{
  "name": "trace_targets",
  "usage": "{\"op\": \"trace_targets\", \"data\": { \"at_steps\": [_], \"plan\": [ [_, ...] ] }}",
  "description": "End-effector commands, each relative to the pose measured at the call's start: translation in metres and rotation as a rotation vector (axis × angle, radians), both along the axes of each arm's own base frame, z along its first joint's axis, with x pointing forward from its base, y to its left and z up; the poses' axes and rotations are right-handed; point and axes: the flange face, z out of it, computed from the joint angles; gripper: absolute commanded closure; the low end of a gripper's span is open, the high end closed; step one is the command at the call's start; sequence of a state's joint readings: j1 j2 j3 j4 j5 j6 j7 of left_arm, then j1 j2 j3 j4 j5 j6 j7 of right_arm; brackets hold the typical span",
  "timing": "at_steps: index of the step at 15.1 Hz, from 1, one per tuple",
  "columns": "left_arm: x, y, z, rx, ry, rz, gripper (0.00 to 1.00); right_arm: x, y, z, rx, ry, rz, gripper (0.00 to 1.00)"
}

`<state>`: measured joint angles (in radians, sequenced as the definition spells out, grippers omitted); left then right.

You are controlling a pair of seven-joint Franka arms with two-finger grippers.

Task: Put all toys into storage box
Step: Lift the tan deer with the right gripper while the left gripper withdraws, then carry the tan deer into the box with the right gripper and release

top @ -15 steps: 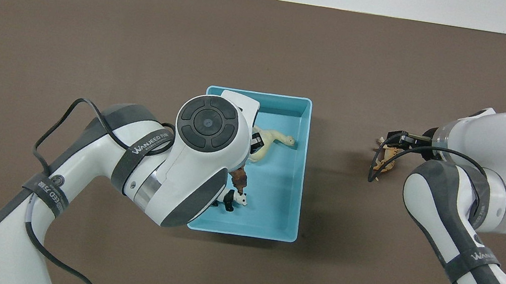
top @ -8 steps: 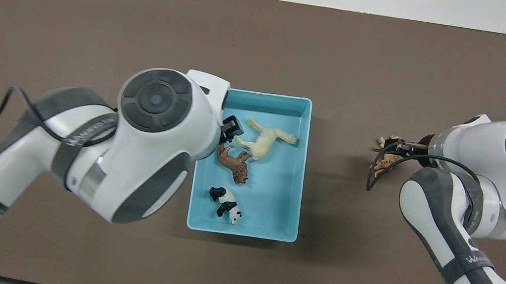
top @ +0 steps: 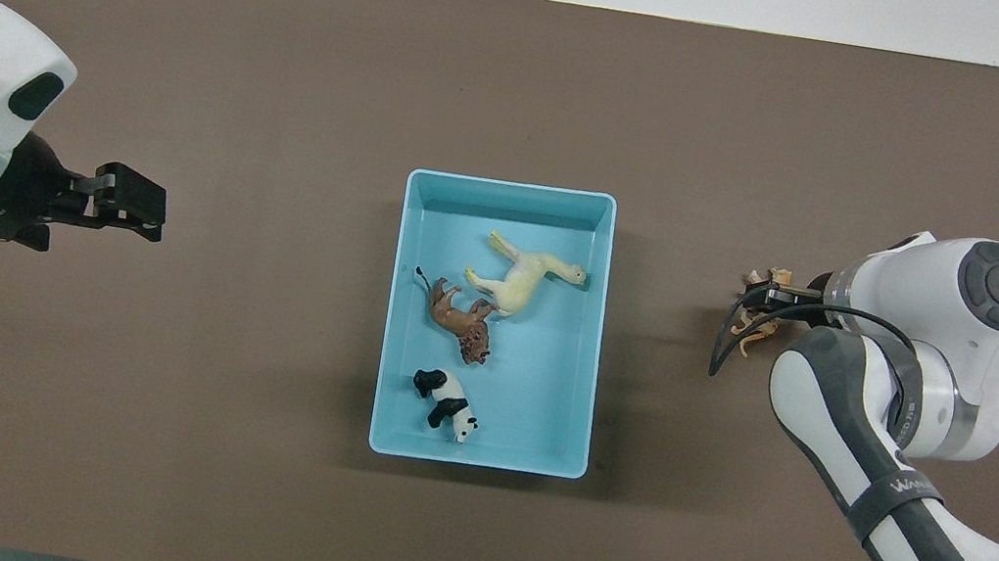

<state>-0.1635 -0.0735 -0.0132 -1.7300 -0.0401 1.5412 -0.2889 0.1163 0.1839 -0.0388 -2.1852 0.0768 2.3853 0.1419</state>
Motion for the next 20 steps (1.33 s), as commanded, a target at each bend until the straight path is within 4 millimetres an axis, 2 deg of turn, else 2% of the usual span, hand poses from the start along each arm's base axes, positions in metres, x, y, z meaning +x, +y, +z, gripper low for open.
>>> {"op": "trace_targets", "data": {
  "at_steps": [1,3,5,6,7,8,9,10,12,14,17,18,20],
  "plan": [
    [0.009,0.029,0.008,0.002,0.028,-0.083,0.00,0.003,0.005,-0.005,0.010,-0.019,0.001,0.13],
    [0.011,0.035,0.016,-0.004,0.026,-0.099,0.00,0.004,0.005,-0.006,0.010,-0.026,-0.009,0.13],
    [0.013,0.051,0.010,-0.015,0.034,-0.151,0.00,0.004,0.005,-0.008,0.009,-0.023,-0.009,0.15],
    [0.018,0.058,0.004,-0.019,0.021,-0.148,0.00,0.003,0.004,-0.011,0.009,-0.021,-0.011,0.20],
    [0.024,0.058,-0.004,-0.023,0.033,-0.149,0.00,0.003,0.004,-0.013,0.008,-0.020,-0.011,0.30],
    [0.029,0.055,-0.011,-0.024,0.055,-0.154,0.00,0.003,0.004,-0.013,0.008,-0.020,-0.011,0.50],
    [0.032,0.052,-0.003,-0.026,0.053,-0.161,0.00,0.004,0.004,-0.013,0.008,-0.020,-0.011,0.78],
    [0.031,0.051,0.004,-0.026,0.064,-0.166,0.00,0.004,0.004,-0.013,0.008,-0.016,-0.013,1.00],
    [0.039,0.054,-0.004,-0.024,0.060,-0.167,0.00,0.005,0.006,-0.010,0.009,-0.015,-0.017,1.00],
    [0.044,0.048,-0.004,-0.029,0.045,-0.176,0.00,0.012,0.006,0.005,0.012,0.014,-0.042,1.00],
    [0.037,0.049,-0.004,-0.023,0.049,-0.168,0.00,0.036,0.014,0.068,0.017,0.071,-0.085,1.00],
    [0.035,0.047,-0.003,-0.022,0.046,-0.168,0.00,0.043,0.025,0.091,0.017,0.080,-0.117,1.00],
    [0.038,0.038,-0.005,-0.021,0.002,-0.179,0.00,0.050,0.075,0.135,0.013,0.087,-0.177,1.00]
  ]
}}
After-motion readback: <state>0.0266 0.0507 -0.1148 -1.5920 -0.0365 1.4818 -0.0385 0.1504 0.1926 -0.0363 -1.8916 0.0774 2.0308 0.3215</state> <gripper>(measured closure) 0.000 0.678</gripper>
